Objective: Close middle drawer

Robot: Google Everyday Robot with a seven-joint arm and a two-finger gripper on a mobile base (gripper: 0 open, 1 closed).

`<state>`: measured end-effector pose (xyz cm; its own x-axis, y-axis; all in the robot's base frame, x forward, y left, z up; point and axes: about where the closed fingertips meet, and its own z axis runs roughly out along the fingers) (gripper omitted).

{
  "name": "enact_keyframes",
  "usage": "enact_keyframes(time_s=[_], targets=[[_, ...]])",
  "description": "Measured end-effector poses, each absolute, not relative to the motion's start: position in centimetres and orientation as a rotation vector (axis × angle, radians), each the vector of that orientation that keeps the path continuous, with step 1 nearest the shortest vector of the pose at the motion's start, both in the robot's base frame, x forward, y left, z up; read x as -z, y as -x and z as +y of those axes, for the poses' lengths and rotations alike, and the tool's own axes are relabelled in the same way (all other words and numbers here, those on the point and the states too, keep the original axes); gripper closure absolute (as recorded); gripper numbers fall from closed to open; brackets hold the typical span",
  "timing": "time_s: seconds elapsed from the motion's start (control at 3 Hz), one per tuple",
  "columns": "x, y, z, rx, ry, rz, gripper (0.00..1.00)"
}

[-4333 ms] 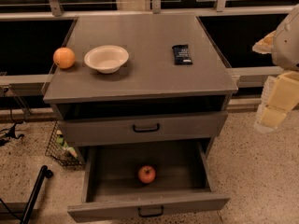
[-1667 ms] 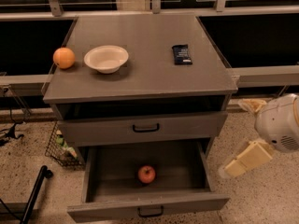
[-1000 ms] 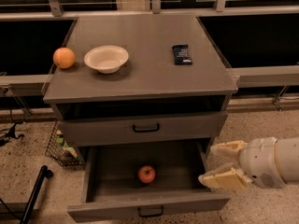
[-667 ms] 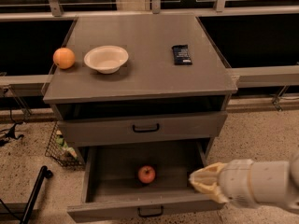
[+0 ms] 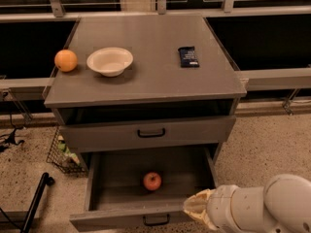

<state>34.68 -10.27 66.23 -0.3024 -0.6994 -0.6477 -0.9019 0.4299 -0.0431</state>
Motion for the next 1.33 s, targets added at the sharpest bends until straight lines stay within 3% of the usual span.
enact_keyframes(time_s=[1.33], targets=[[-56.2,-35.3,-13.5,-0.379,1.549,1.96,1.0]])
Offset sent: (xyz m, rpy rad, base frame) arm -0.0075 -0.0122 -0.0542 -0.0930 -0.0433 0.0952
